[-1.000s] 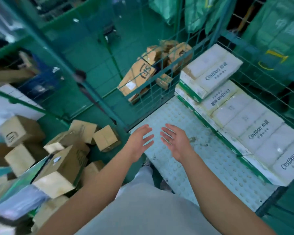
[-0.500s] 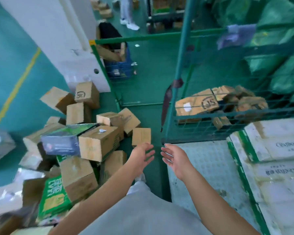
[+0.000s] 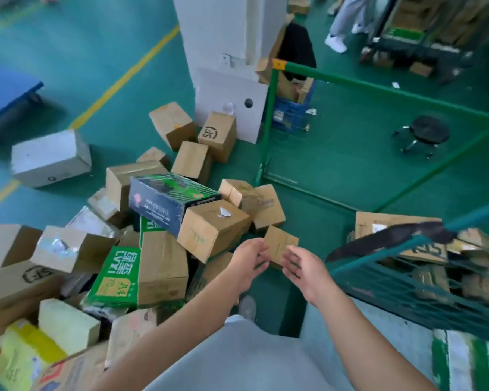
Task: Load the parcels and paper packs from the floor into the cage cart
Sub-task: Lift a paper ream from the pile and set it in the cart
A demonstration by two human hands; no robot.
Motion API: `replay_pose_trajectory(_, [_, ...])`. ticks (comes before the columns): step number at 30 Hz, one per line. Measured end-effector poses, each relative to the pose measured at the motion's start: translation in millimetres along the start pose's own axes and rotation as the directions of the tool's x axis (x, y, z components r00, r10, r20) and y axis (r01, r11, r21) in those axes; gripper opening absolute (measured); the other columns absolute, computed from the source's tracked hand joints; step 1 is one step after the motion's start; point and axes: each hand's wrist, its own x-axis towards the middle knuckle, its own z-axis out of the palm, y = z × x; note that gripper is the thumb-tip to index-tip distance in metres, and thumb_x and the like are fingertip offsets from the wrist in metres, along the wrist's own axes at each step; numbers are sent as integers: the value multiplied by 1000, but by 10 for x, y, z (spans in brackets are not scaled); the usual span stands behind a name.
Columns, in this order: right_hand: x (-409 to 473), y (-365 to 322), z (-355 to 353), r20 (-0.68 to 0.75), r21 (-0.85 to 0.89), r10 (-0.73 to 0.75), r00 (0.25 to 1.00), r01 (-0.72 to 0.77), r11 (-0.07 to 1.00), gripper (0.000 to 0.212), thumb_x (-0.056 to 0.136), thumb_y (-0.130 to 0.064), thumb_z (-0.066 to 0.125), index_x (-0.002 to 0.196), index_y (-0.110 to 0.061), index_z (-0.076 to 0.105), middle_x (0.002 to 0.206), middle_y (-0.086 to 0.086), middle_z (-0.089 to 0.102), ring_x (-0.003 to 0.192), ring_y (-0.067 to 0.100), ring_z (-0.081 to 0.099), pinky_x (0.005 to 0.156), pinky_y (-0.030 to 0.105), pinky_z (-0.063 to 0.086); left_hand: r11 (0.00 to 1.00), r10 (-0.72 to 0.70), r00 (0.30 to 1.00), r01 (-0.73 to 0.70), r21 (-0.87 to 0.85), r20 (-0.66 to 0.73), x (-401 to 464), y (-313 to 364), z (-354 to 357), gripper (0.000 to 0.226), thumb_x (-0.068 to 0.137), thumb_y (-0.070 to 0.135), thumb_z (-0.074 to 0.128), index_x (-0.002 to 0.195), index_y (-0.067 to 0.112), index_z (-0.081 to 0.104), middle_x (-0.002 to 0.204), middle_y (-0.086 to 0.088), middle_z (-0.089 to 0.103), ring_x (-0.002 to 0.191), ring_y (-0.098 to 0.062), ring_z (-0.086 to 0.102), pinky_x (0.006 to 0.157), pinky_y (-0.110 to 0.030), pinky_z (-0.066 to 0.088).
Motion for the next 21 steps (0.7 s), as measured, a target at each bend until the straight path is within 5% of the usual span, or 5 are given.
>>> replay_pose_trajectory(9, [437, -314, 1083, 155, -201, 104, 982, -71, 977, 22, 102, -25, 61, 119, -13, 68, 106, 6, 76, 97, 20, 72, 77, 32, 56, 943, 36, 976, -104, -315, -215, 380, 622, -811, 25, 105, 21, 54, 128, 13, 61, 119, -4, 69, 104, -20, 65, 93, -34, 53])
replay_pose_trajectory(17, [843, -438, 1710, 206, -328, 260, 943, -184, 927, 22, 103, -26, 57, 115, -11, 68, 109, 7, 75, 100, 21, 70, 78, 32, 55, 879, -125, 908, -85, -468, -399, 551, 686, -1233, 19, 100, 13, 56, 117, 14, 66, 109, -3, 73, 92, -17, 70, 77, -29, 55])
replay_pose_trajectory(21, [1229, -615, 2026, 213, -385, 317, 924, -219, 897, 20, 104, -26, 57, 113, -12, 68, 108, 6, 74, 99, 21, 70, 78, 33, 55, 859, -153, 878, -108, -500, -454, 786, 905, -1313, 19, 99, 11, 58, 116, 15, 65, 111, -3, 74, 100, -18, 71, 83, -31, 57])
